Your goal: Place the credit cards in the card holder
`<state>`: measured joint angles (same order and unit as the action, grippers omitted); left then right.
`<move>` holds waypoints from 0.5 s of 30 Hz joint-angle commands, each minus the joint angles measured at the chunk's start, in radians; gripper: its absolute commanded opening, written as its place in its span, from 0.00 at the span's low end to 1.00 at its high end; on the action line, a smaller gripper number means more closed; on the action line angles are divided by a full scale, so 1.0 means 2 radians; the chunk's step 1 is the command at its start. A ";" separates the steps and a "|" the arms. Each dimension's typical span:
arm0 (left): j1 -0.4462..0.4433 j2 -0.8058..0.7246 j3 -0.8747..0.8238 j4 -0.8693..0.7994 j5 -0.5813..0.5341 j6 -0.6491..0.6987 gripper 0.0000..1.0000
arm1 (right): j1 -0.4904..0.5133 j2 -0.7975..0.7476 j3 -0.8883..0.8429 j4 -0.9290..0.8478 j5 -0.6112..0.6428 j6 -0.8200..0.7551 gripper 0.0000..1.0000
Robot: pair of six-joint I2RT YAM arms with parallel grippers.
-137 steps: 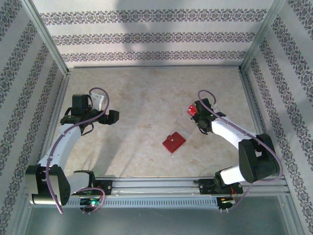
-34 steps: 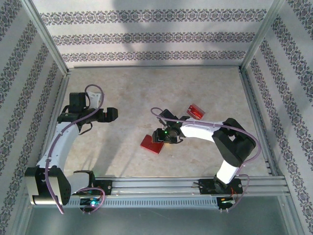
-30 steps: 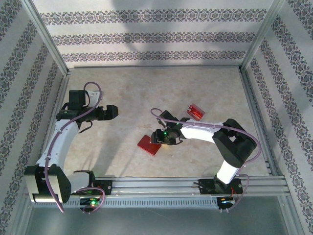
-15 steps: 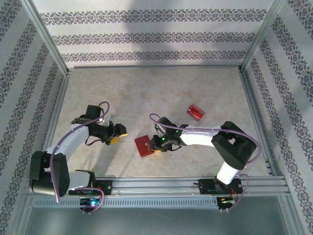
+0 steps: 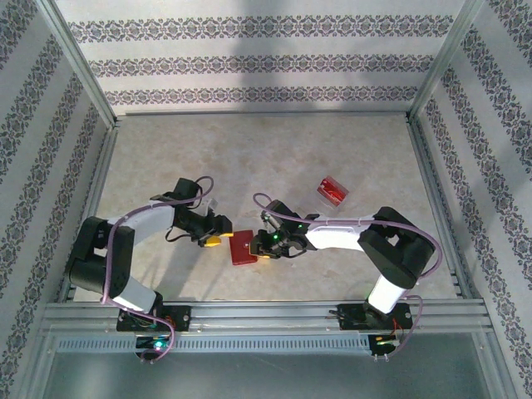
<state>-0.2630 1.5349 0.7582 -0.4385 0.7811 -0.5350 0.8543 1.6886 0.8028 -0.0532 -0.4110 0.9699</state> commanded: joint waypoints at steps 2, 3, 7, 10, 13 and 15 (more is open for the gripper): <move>-0.012 0.008 0.017 0.012 -0.017 0.012 0.60 | -0.008 -0.010 0.017 -0.030 0.021 -0.005 0.30; -0.013 0.010 0.013 0.017 -0.019 0.008 0.60 | -0.010 -0.005 0.022 -0.030 0.022 -0.006 0.29; -0.018 0.021 0.015 0.025 -0.014 0.009 0.60 | -0.016 0.009 0.035 -0.036 0.026 -0.003 0.28; -0.024 0.032 0.016 0.031 -0.011 0.008 0.60 | -0.018 0.013 0.042 -0.032 0.027 -0.004 0.26; -0.027 0.047 0.021 0.040 -0.005 0.003 0.58 | -0.020 0.022 0.057 -0.038 0.024 -0.010 0.25; -0.029 0.052 0.029 0.035 -0.004 0.007 0.58 | -0.021 0.028 0.062 -0.043 0.029 -0.012 0.24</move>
<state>-0.3054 1.6249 0.7792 -0.3908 0.7593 -0.5320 0.8219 1.7226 0.8959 -0.1066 -0.3790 0.9657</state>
